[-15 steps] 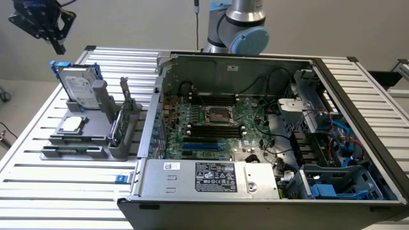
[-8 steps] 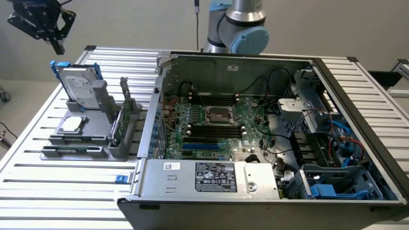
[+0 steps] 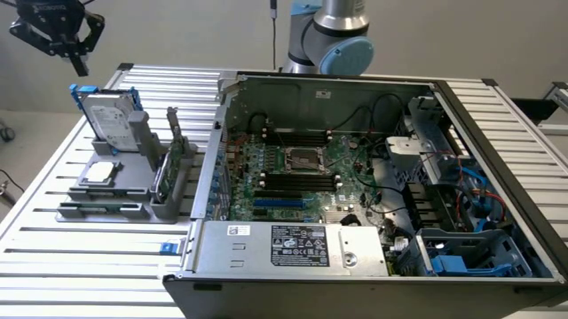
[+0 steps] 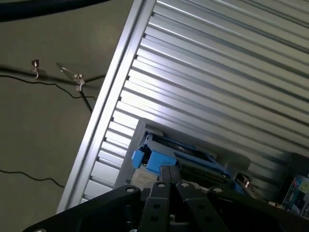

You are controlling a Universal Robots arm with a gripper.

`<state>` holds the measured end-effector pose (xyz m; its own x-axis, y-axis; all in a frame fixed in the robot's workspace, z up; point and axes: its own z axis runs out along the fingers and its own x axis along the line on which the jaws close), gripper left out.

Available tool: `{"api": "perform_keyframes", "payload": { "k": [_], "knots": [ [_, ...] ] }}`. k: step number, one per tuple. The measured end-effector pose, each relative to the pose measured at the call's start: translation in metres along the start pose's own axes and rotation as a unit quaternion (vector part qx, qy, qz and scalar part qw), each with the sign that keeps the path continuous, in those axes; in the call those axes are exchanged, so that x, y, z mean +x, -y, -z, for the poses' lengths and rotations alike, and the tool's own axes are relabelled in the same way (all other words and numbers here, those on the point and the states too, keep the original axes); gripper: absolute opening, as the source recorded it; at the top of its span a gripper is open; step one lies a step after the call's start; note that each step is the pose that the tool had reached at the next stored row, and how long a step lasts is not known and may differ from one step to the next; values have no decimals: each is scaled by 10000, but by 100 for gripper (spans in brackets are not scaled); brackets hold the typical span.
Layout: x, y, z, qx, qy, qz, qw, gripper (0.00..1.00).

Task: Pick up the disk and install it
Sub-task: 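Pick up the disk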

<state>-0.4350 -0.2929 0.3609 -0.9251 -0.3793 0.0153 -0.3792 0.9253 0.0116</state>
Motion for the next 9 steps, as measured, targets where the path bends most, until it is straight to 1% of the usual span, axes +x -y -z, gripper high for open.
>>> {"api": "perform_keyframes", "payload": {
  "k": [4,7,9],
  "knots": [
    [0,0,-3,-4,-26,323,9995,11],
    [0,1,-7,-3,-38,594,9982,11],
    [0,1,-9,0,-43,774,9970,11]
  ]
}}
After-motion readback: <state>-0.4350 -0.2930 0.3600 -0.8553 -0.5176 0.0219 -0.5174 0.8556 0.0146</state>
